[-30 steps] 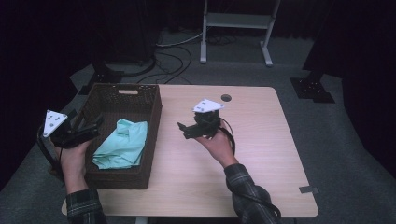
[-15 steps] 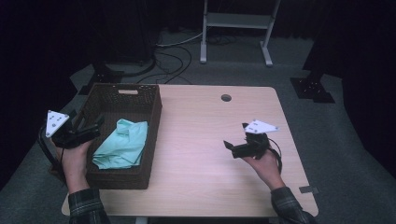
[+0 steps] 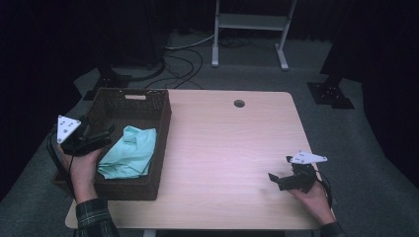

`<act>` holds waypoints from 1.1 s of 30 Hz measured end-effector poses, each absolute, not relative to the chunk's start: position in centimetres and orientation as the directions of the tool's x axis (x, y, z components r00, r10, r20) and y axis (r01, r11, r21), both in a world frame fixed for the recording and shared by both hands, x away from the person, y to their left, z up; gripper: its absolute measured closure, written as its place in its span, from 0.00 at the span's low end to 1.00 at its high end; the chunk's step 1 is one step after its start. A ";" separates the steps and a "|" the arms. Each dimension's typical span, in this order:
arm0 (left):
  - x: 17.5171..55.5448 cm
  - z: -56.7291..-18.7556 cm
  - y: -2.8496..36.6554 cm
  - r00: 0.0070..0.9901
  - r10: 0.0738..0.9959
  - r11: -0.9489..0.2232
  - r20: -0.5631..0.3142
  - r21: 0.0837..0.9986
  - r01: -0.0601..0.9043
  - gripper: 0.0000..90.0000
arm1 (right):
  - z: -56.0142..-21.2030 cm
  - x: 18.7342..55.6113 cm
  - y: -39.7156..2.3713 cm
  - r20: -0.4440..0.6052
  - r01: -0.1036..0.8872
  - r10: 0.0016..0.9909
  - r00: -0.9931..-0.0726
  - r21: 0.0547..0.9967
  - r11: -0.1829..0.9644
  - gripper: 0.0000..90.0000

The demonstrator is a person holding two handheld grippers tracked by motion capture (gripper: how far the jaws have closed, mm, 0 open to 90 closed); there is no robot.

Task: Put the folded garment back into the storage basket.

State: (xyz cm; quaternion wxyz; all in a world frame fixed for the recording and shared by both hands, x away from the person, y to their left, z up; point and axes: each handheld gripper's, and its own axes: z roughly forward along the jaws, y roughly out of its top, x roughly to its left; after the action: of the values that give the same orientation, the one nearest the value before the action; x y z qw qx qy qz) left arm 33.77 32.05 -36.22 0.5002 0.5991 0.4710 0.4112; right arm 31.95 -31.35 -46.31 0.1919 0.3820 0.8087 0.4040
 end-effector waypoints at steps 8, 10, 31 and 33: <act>33.9 -36.2 32.1 0.234 0.972 -0.051 0.011 0.985 0.163 0.00 | -47.5 30.3 -33.0 0.024 0.536 0.781 -0.624 0.741 0.405 0.00; 33.7 -36.1 32.1 0.241 0.970 -0.041 0.002 0.987 0.157 0.00 | -48.0 29.6 -33.5 0.034 0.559 0.788 -0.615 0.723 0.405 0.00; 31.1 -31.9 23.7 0.404 0.915 -0.025 0.000 0.998 0.057 0.00 | -48.9 28.3 -33.9 0.008 0.556 0.785 -0.620 0.710 0.432 0.00; 30.8 -31.7 21.9 0.436 0.900 -0.018 -0.005 0.999 0.049 0.00 | -48.9 28.3 -33.9 0.008 0.555 0.784 -0.621 0.710 0.433 0.00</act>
State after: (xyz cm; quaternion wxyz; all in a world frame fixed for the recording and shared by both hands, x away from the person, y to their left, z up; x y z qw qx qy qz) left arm 30.83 21.90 -31.73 0.5844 0.6137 0.3865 0.3641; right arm 28.29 -33.90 -48.85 0.1642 0.4032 0.8304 0.3478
